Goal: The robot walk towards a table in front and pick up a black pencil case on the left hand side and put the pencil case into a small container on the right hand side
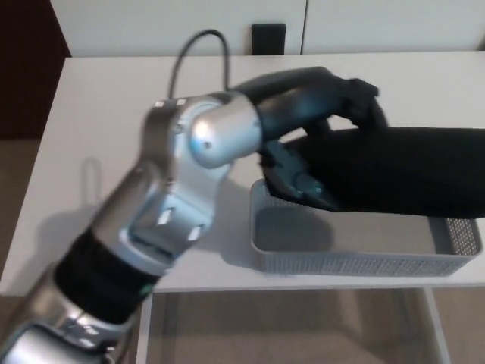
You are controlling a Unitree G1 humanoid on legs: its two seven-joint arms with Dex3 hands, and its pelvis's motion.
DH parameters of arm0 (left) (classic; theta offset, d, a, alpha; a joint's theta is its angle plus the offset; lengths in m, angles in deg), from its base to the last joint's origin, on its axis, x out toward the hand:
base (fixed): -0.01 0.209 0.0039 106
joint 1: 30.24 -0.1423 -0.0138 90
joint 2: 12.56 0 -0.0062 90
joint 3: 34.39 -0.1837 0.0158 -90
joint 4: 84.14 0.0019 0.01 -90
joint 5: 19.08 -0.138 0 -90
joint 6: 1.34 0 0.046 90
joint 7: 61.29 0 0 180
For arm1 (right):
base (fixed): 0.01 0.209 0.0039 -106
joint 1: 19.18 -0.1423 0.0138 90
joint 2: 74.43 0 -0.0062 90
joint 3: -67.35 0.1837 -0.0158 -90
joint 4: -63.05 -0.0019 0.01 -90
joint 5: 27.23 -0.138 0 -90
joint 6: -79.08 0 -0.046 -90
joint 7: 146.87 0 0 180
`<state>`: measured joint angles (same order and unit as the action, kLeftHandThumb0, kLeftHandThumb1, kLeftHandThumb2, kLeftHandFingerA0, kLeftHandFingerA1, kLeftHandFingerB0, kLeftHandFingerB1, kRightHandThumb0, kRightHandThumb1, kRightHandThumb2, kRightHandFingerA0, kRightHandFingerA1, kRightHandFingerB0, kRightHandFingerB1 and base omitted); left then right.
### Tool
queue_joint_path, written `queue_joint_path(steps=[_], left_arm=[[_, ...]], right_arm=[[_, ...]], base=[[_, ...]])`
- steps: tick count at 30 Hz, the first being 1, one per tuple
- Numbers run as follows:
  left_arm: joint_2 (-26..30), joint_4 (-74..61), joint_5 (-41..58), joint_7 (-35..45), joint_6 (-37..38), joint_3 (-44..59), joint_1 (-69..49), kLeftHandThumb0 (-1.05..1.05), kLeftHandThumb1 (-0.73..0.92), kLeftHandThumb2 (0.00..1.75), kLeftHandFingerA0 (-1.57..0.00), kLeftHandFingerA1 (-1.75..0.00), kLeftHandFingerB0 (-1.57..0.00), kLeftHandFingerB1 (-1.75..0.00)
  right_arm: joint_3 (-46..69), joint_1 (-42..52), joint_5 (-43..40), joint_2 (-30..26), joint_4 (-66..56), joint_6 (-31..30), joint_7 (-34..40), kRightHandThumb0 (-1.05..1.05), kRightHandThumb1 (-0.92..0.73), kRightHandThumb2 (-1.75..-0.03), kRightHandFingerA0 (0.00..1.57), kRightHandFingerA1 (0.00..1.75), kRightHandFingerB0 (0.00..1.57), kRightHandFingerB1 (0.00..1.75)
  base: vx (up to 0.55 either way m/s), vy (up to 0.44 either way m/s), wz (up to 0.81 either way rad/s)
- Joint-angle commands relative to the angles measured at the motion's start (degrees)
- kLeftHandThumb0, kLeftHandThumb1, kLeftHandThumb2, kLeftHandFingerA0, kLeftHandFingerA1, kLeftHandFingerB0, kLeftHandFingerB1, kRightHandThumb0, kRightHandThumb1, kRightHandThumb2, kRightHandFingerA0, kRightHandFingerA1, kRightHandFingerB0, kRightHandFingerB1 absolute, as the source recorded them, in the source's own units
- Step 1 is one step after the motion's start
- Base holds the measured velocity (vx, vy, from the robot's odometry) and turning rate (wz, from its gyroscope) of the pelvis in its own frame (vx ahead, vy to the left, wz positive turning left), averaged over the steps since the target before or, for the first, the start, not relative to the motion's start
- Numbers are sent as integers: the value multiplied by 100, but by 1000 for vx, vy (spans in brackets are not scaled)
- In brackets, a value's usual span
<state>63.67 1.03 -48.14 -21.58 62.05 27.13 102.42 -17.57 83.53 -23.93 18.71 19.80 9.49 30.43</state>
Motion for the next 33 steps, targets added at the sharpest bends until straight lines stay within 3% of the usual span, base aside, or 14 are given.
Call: queue_joint_path(steps=[1,5,6,12,14,16,18,22,27,28,29,33], left_arm=[[-584,387,-48,-434,-994,20,59,-13,80,67,-88,-144,-77,-86],[-868,657,-67,-663,-1135,25,-31,-12,77,70,-93,-137,-79,-81],[-959,770,-43,-806,-1077,18,-151,-12,74,69,-88,-136,-78,-93],[-914,786,-17,-895,-1008,-43,-336,-15,78,65,-92,-136,-74,-89],[-821,816,-25,-971,-844,-96,-449,-13,80,69,-86,-132,-76,-90],[-763,815,-34,-989,-821,-122,-449,-13,80,69,-84,-134,-76,-89],[-658,741,-121,-949,-1024,-185,-471,-16,82,66,-85,-146,-74,-90],[-417,612,-111,-914,-1056,-221,-539,-12,78,63,-82,-150,-74,-86],[40,492,-24,-864,-814,-226,-680,-14,72,62,-79,-127,-76,-70],[106,488,26,-851,-759,-197,-705,-15,72,62,-80,-131,-73,-81],[208,464,36,-832,-705,-195,-724,-16,73,61,-84,-101,-74,-64],[429,425,57,-845,-591,-225,-764,-14,73,61,-85,-94,-78,-62]], right_arm=[[-48,27,141,-123,-51,50,116,-37,-68,-60,65,46,51,42],[-32,11,105,-91,-58,35,63,-37,-68,-60,65,46,51,42],[-46,15,127,-95,-70,24,62,-38,-69,-60,66,46,50,42],[-86,9,172,-110,-127,-40,66,-38,-69,-61,66,46,50,42],[-94,-22,167,-132,-66,18,35,-39,-70,-61,66,46,51,42],[-98,-39,160,-132,-74,10,32,-39,-70,-61,66,46,51,42],[-102,-15,143,-134,-126,-20,11,-39,-69,-60,66,46,51,42],[-99,-9,124,-137,-160,-29,-6,-38,-69,-60,67,47,52,42],[-87,3,89,-151,-229,-84,-50,-36,-68,-60,65,47,53,43],[-50,7,9,-123,-237,-87,-107,-35,-66,-59,65,48,52,43],[-48,2,-4,-138,-262,-112,-143,-37,-67,-60,65,48,52,43],[-49,-24,-10,-172,-256,-139,-215,-36,-68,-60,64,49,53,44]], base=[[0,0,0],[0,0,0],[0,0,0],[0,0,0],[0,0,0],[0,0,0],[0,0,0],[0,0,0],[0,0,0],[0,0,0],[0,0,0],[0,0,0]])
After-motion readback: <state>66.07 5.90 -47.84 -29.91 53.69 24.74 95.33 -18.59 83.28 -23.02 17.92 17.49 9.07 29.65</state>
